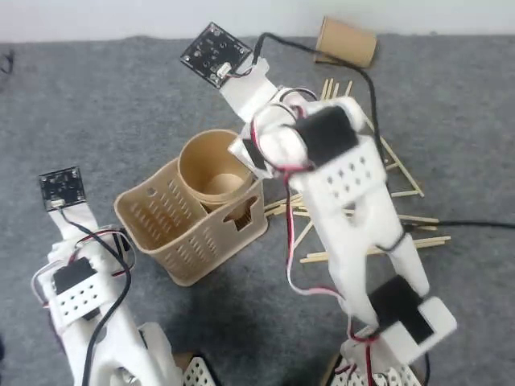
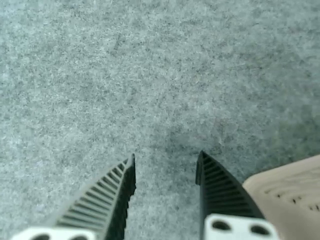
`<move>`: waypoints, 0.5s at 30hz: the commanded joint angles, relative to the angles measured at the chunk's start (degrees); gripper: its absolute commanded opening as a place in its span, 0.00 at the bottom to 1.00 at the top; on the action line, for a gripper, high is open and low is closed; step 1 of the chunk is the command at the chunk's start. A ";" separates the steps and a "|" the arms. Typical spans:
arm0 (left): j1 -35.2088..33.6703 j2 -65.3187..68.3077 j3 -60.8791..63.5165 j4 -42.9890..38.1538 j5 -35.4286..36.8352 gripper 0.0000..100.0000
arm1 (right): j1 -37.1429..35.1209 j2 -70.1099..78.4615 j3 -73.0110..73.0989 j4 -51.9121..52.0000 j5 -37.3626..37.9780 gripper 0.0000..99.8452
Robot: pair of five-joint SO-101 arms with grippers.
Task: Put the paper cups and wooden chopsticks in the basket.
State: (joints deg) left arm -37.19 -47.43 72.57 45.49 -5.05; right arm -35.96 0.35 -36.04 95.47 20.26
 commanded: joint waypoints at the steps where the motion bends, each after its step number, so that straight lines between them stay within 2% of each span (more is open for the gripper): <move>1: 0.09 -0.70 -0.31 -1.14 -0.53 0.19 | -0.13 -4.26 -1.67 -0.48 1.23 0.01; 5: -0.26 -0.79 -0.75 -1.32 -0.44 0.19 | 5.14 -4.09 -0.70 3.47 0.70 0.01; 8: -3.52 -0.79 -4.18 -6.68 -0.18 0.19 | 7.60 -4.53 2.20 7.52 -2.90 0.01; 10: -5.71 -0.70 -7.52 -11.43 1.49 0.19 | 7.60 -6.37 8.70 7.43 -4.84 0.01; 12: -6.07 -0.62 -10.15 -14.33 1.67 0.19 | 6.55 -9.45 16.26 7.08 -3.43 0.01; 15: -3.60 -0.18 -13.76 -16.18 -2.20 0.19 | 4.00 -15.69 25.85 7.16 -1.05 0.01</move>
State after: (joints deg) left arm -42.37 -47.34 63.87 32.04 -4.79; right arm -30.24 -8.26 -17.32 100.66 17.45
